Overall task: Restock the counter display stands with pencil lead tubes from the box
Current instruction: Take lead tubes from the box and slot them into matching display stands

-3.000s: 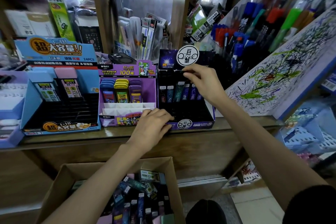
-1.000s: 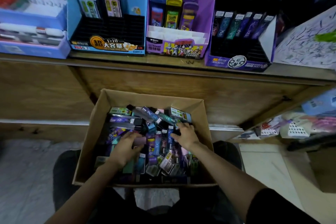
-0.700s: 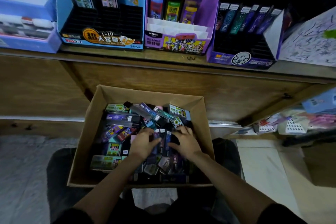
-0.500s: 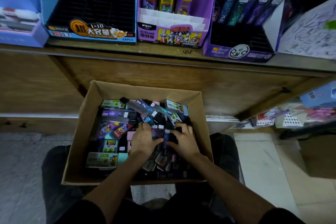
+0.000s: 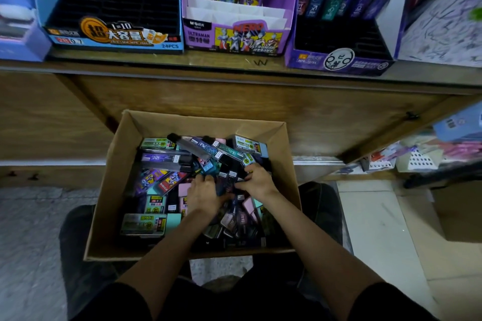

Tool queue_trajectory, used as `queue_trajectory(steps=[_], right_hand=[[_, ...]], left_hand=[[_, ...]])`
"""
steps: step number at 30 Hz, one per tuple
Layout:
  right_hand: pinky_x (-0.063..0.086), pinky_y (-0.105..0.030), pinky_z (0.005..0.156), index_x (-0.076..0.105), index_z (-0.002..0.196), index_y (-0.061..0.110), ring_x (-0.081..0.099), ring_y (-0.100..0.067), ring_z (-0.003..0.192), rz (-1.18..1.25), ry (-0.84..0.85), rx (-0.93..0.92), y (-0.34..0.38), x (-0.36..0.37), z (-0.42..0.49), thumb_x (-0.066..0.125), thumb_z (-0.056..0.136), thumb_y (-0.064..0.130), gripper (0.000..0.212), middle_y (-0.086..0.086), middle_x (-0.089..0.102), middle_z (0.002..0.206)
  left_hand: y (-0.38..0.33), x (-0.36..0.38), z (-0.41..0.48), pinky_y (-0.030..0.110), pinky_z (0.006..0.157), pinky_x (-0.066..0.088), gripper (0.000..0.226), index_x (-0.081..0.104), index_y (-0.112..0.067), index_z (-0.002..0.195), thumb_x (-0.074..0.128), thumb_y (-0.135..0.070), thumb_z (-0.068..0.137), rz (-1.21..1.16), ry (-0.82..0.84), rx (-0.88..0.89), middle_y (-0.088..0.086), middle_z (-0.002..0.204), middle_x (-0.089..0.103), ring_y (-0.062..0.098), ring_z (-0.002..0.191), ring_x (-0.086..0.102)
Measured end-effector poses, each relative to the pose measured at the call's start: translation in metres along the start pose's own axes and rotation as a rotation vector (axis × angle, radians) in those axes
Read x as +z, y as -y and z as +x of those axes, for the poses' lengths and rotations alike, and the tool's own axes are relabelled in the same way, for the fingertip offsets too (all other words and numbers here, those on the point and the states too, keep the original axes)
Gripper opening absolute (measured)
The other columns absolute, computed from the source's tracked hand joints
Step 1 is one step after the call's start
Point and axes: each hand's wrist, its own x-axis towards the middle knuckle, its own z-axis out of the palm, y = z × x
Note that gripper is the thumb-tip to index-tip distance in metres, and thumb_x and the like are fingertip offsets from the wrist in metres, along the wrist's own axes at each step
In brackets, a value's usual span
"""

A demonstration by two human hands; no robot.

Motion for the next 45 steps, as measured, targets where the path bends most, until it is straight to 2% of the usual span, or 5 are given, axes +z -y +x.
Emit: queue_trajectory(steps=[9, 23, 31, 37, 45], right_hand=[[0.042, -0.032, 0.095, 0.040, 0.136, 0.005, 0.053, -0.029, 0.115, -0.082, 0.007, -0.043, -0.001, 0.000, 0.004, 0.077, 0.076, 0.023, 0.073, -0.015, 0.056, 0.120], [0.042, -0.013, 0.070, 0.061, 0.100, 0.002, 0.056, -0.015, 0.093, 0.027, 0.033, -0.091, -0.018, -0.006, -0.003, 0.073, 0.081, 0.017, 0.027, -0.009, 0.061, 0.103], [0.046, -0.031, 0.096, 0.057, 0.090, 0.011, 0.056, -0.025, 0.114, 0.193, 0.118, -0.121, -0.018, -0.009, -0.007, 0.069, 0.082, 0.005, 0.016, -0.013, 0.062, 0.108], [0.043, -0.003, 0.067, 0.059, 0.110, -0.005, 0.055, -0.013, 0.100, 0.313, 0.106, -0.147, -0.017, -0.029, -0.015, 0.066, 0.084, 0.002, 0.028, -0.019, 0.061, 0.117], [0.053, -0.030, 0.086, 0.062, 0.094, 0.013, 0.062, -0.021, 0.098, 0.527, 0.098, -0.204, 0.003, -0.045, -0.026, 0.067, 0.083, 0.004, 0.015, -0.015, 0.063, 0.109]], left_hand=[[0.003, -0.004, 0.004, 0.033, 0.078, 0.041, 0.051, 0.057, -0.008, 0.103, 0.070, -0.050, 0.076, -0.033, 0.026, 0.024, 0.011, 0.113, 0.053, 0.027, 0.104, 0.052], [0.003, -0.007, 0.003, 0.036, 0.091, 0.039, 0.049, 0.057, -0.013, 0.113, 0.069, -0.046, 0.078, 0.041, 0.124, 0.068, 0.009, 0.121, 0.046, 0.027, 0.115, 0.045], [-0.003, -0.004, 0.001, 0.039, 0.098, 0.033, 0.057, 0.058, -0.015, 0.118, 0.060, -0.056, 0.079, 0.162, 0.139, 0.072, 0.010, 0.122, 0.041, 0.029, 0.118, 0.040], [0.003, -0.002, 0.001, 0.036, 0.095, 0.030, 0.037, 0.062, -0.018, 0.107, 0.058, -0.047, 0.084, 0.042, 0.132, 0.115, 0.007, 0.118, 0.043, 0.026, 0.120, 0.038], [-0.001, -0.021, -0.009, 0.030, 0.076, 0.040, 0.015, 0.049, -0.006, 0.101, 0.055, -0.019, 0.094, -0.417, 0.063, 0.239, 0.008, 0.089, 0.058, 0.029, 0.094, 0.057]])
